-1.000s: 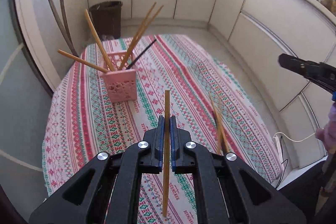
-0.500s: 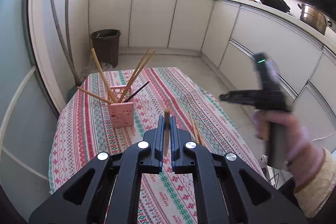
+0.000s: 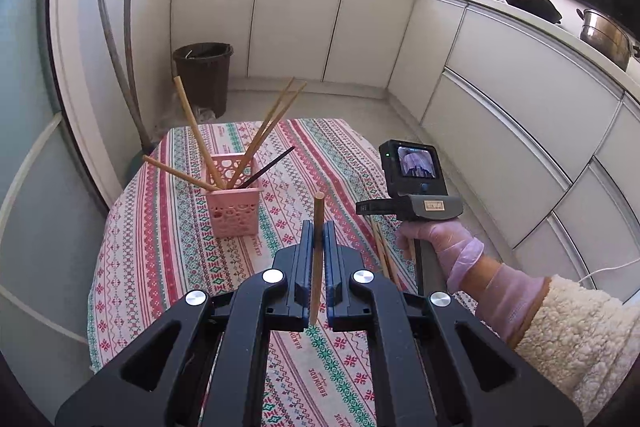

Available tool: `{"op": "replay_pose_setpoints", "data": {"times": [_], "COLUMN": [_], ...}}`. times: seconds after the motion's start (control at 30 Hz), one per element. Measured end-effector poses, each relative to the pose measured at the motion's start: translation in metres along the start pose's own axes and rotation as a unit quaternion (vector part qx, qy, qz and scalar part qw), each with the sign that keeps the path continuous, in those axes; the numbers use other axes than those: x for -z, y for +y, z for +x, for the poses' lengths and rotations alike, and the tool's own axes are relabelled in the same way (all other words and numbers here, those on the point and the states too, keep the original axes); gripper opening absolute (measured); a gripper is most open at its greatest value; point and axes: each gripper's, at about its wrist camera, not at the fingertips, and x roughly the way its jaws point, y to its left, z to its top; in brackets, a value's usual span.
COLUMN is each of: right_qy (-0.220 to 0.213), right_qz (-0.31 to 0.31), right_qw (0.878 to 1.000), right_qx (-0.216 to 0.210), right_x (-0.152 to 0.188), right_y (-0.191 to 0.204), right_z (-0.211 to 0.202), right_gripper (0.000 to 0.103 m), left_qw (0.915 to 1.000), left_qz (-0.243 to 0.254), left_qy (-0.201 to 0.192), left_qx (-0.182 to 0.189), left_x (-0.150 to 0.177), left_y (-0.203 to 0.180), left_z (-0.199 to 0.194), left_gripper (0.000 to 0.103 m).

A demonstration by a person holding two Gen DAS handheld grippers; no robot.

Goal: Organize utensils
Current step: 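Lift both held chopsticks and carry them toward the pink holder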

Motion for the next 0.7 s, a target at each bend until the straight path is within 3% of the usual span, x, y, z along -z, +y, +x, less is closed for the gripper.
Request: {"op": "replay_pose_setpoints", "data": {"times": [0.1, 0.17, 0.23, 0.43, 0.7], "right_qy": [-0.011, -0.018, -0.026, -0.047, -0.11], "right_qz": [-0.009, -0.02, -0.043, -0.054, -0.065], "right_qw": [1.0, 1.0, 0.999, 0.997, 0.99], "right_qx": [0.015, 0.01, 0.018, -0.015, -0.066], "right_x": [0.001, 0.005, 0.01, 0.022, 0.034], "right_y": [0.003, 0.008, 0.02, 0.035, 0.029], "right_z": [0.001, 0.0, -0.001, -0.019, -0.104], "right_gripper": [0.038, 0.016, 0.006, 0.005, 0.005], "left_qw": [1.0, 1.0, 1.0, 0.9999, 0.9996], "left_qz": [-0.005, -0.005, -0.005, -0.01, -0.012], "left_qy": [0.0, 0.001, 0.002, 0.002, -0.024], "left_qx": [0.001, 0.001, 0.0, -0.005, 0.003], "left_x": [0.0, 0.0, 0.0, -0.001, -0.005], "left_y": [0.003, 0.002, 0.002, 0.004, -0.002], "left_z": [0.0, -0.001, -0.001, -0.001, -0.018], "left_gripper": [0.005, 0.004, 0.004, 0.004, 0.005]}}
